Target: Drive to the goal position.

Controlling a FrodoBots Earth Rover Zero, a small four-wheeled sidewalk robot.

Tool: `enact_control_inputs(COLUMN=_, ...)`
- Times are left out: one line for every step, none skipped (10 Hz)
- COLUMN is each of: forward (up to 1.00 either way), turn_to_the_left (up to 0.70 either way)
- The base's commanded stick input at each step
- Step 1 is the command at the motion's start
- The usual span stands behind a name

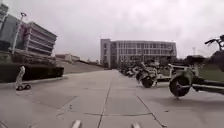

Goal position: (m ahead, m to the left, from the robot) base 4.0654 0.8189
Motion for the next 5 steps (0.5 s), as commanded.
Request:
enact_control_inputs(forward=0.07, turn_to_the_left=0.0)
enact_control_inputs(forward=0.07, turn_to_the_left=0.0)
enact_control_inputs(forward=0.07, turn_to_the_left=0.0)
enact_control_inputs(forward=0.07, turn_to_the_left=0.0)
enact_control_inputs(forward=0.07, turn_to_the_left=0.0)
